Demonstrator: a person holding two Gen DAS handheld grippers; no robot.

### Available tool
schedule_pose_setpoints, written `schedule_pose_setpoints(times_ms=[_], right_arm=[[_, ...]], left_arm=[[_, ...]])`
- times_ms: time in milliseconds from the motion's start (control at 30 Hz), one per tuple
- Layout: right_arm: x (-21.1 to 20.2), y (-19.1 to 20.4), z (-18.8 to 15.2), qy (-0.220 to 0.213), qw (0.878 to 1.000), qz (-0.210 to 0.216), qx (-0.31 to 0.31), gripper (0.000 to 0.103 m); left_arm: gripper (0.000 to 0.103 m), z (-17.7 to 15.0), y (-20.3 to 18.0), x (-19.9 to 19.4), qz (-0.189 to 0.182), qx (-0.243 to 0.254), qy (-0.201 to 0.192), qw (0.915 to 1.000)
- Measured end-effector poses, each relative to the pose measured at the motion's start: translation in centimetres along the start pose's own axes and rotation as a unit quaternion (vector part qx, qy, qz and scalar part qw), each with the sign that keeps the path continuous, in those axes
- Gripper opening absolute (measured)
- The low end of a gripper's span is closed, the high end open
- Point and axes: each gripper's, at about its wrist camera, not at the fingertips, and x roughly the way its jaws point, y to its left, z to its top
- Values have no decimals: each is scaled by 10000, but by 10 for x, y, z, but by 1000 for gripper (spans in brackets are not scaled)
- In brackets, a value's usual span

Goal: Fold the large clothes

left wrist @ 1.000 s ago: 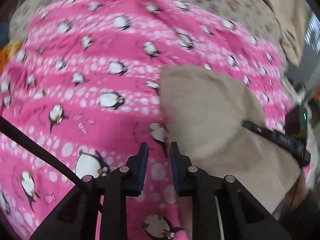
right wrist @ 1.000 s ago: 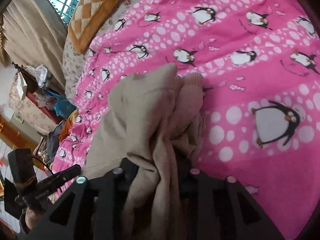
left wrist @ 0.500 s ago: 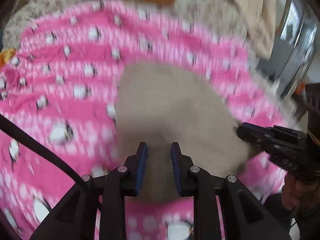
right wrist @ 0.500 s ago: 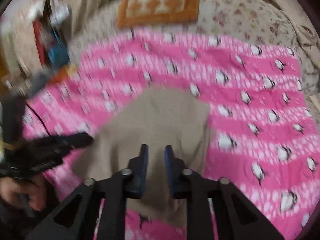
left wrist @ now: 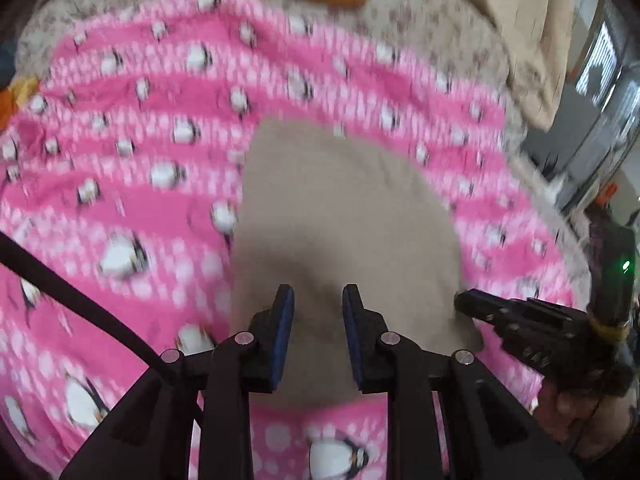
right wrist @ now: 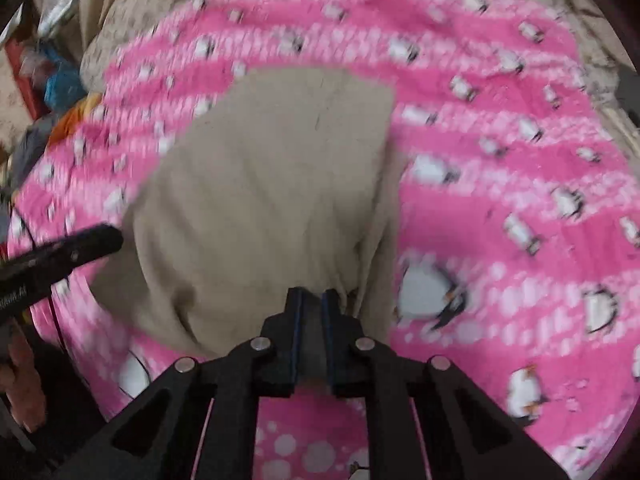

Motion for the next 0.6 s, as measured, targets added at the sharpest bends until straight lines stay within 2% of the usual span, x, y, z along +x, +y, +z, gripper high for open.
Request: schedule_pose_setpoints(times_ms=[100, 200, 267, 367, 433, 500, 567, 600], right_arm=[[-19, 6, 36, -479, 9987, -97, 169, 15], [-23, 21, 76, -887, 9953, -317, 202, 15], [-11, 27, 102, -1063, 9920, -511, 441, 16], [37, 24, 131, -659, 9938, -355, 824, 16], [75, 20, 136, -402, 9942, -647, 761, 16], [122, 5, 131, -109, 9947, -769, 673, 14], [151, -12, 114, -10, 9935, -914, 672, 14], [158, -18, 106, -109, 9942, -799, 709, 14]], left_arm=[[0, 37, 8, -2, 113, -117, -465, 9988], [0, 79, 14, 19, 192, -309, -624, 9974], [0, 104, 15, 40, 106, -483, -632, 9968], [0, 120, 17, 72, 21, -685, -533, 9962], [0, 123, 15, 108, 258, -579, -275, 9976], [0, 119, 14, 151, 303, -358, 218, 9987], [0, 103, 20, 184, 243, -429, 535, 9973], [0, 93, 19, 193, 244, -294, 314, 9988]])
